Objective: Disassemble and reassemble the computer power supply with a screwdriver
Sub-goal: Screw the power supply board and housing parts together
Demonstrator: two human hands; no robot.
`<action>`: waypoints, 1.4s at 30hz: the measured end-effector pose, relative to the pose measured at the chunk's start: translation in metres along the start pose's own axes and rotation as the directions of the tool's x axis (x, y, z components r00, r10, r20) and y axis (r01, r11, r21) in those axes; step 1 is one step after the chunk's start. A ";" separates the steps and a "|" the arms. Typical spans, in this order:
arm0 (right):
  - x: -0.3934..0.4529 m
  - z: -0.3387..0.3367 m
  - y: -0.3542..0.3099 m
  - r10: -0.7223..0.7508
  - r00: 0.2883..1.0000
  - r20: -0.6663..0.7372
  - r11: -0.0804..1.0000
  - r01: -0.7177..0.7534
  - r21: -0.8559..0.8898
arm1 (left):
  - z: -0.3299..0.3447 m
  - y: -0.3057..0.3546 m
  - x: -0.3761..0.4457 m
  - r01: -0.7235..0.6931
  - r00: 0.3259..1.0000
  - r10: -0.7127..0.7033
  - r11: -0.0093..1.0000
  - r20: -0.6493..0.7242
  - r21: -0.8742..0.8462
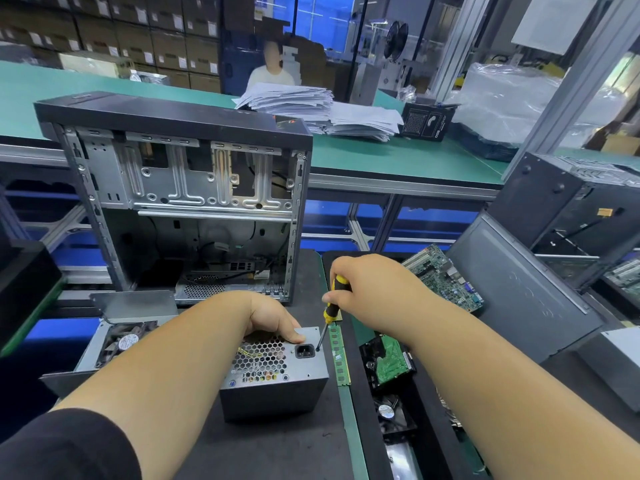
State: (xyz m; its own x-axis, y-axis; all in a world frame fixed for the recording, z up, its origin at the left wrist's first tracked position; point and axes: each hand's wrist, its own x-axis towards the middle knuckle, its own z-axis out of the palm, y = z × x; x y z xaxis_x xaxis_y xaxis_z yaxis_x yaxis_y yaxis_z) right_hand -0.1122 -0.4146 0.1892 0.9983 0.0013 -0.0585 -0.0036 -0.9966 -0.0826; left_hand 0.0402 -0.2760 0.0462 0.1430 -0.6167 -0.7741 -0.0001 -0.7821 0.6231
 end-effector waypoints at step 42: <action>-0.010 0.019 0.003 -0.065 0.997 -0.046 0.968 0.075 0.238 | 0.001 0.003 -0.005 0.087 0.996 -0.085 0.991 0.027 -0.104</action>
State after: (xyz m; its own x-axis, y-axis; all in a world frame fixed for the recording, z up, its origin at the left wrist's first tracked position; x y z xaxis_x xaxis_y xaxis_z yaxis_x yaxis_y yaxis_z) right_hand -0.1235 -0.4163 0.1705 0.9980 0.0626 -0.0067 0.0571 -0.9453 -0.3212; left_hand 0.0380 -0.2754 0.0521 0.1155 -0.5503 -0.8270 0.1158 -0.8194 0.5614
